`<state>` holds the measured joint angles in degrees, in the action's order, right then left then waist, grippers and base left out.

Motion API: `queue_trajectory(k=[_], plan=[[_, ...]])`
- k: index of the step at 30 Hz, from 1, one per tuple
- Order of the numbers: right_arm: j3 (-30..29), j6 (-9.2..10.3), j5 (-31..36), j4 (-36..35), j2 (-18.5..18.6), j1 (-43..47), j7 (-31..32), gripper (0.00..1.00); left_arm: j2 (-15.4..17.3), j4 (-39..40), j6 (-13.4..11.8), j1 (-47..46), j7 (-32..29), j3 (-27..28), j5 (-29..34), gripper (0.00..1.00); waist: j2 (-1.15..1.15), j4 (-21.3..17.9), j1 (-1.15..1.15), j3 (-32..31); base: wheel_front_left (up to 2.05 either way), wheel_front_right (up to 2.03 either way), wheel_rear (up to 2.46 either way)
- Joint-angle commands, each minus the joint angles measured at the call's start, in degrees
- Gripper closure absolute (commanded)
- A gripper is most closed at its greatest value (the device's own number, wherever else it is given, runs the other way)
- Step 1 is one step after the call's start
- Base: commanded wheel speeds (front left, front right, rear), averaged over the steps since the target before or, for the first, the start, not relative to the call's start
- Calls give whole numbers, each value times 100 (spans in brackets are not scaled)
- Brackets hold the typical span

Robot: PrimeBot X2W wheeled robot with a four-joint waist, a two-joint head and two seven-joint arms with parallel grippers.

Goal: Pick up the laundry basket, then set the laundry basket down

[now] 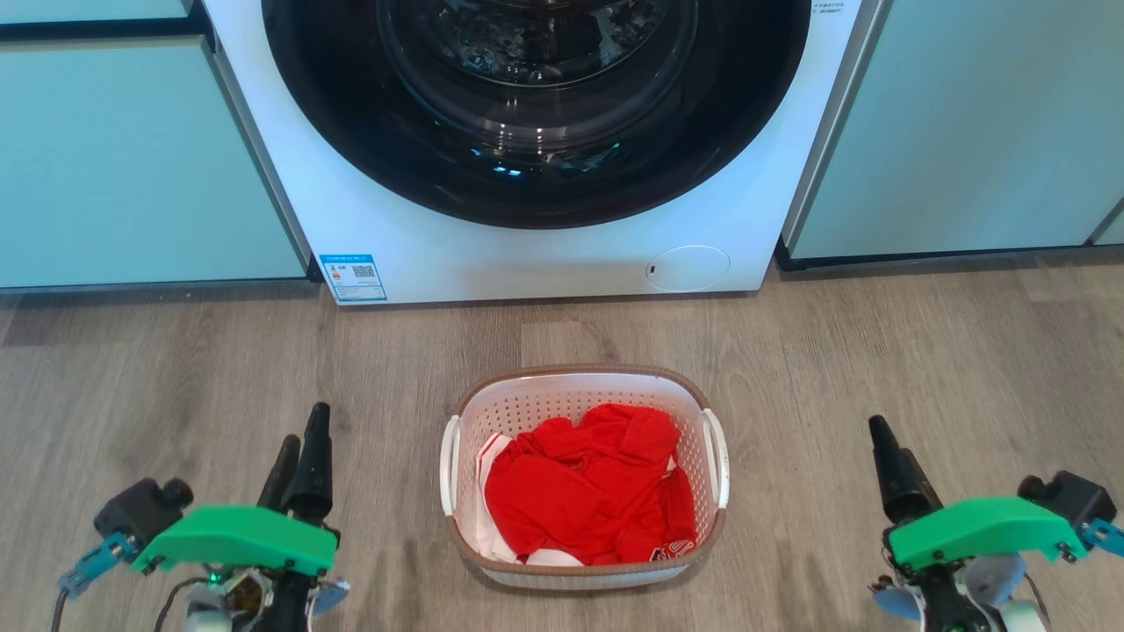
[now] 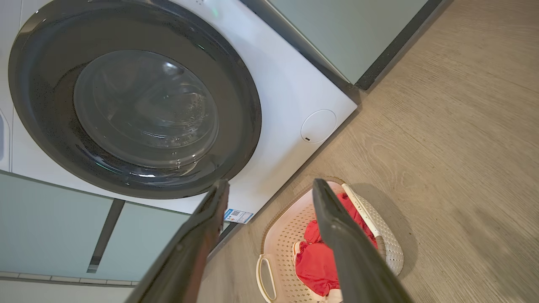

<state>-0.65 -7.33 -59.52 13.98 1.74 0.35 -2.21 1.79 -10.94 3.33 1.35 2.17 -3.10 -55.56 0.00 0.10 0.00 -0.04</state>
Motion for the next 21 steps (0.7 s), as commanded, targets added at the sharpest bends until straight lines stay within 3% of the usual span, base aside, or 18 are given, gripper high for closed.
queue_trajectory(k=[1,21], plan=[[93,-7,218,-235,58,-194,-76,0,91,260,-39,-144,84,54,216,0,0,-2,0,-1,0,0,0],[336,-9,1714,-318,74,-153,-412,0,275,470,-341,34,419,-264,1769,0,0,-6,0,20,0,0,0]])
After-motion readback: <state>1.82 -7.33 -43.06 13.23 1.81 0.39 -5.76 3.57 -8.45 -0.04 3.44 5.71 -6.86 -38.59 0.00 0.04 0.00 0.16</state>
